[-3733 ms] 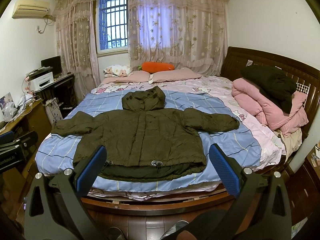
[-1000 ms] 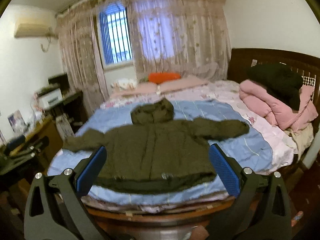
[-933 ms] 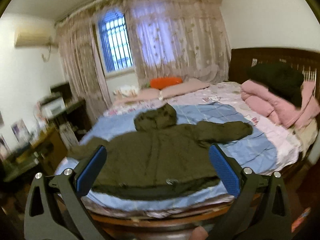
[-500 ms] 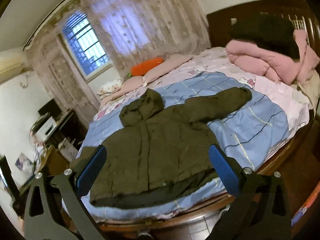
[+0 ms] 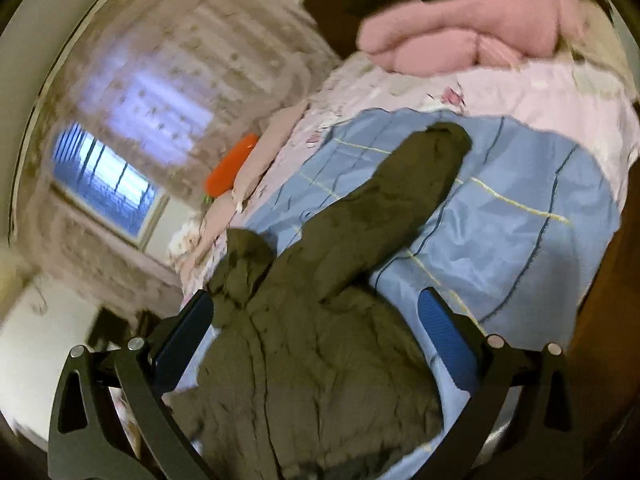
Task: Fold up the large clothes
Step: 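Reach the right tool to the sleeve cuff nearest it and grasp it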
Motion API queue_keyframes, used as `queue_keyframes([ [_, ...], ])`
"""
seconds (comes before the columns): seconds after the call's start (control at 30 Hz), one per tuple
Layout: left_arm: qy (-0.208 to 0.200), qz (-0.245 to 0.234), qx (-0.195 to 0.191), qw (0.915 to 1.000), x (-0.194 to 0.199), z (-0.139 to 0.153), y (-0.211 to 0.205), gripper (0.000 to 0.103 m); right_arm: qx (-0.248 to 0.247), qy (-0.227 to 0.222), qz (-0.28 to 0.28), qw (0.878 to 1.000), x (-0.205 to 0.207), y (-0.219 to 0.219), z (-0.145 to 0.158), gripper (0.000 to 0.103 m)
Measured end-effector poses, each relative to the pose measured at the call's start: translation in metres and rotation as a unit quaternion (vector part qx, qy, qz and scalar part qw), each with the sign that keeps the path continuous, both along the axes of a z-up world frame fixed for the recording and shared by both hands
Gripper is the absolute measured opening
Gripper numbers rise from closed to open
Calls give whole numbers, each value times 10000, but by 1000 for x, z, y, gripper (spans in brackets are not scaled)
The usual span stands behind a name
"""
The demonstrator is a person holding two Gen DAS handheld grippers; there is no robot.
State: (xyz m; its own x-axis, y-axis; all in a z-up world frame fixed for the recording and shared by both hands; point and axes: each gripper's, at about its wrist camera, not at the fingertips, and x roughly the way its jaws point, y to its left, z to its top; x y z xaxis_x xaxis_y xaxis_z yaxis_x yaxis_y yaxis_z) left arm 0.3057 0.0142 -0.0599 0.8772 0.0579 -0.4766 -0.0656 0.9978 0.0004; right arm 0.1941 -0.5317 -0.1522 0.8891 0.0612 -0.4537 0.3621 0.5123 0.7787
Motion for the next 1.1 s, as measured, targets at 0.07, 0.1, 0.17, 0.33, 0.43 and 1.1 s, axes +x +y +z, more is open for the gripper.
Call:
queue_keyframes([
  [0.07, -27, -9, -26, 10000, 17, -4, -4, 101, 308, -125, 21, 9994, 12, -20, -12, 102],
  [0.1, -15, 7, -34, 10000, 25, -8, -6, 101, 435, -141, 31, 9989, 18, -28, -18, 102],
  [0.17, 39, 12, -95, 9999, 33, -19, -10, 101, 724, -199, 53, 9972, 32, -44, -31, 102],
  [0.33, 285, -108, -136, 9994, 53, -31, -24, 101, 1096, -213, 134, 9937, 63, -76, -59, 102],
  [0.43, 162, -78, -68, 9998, 57, -29, -29, 101, 1149, -102, 105, 9933, 83, -98, -77, 102],
  [1.1, 638, -268, -189, 9974, 92, -68, -48, 101, 1344, 742, -597, 9863, 145, -195, -176, 80],
])
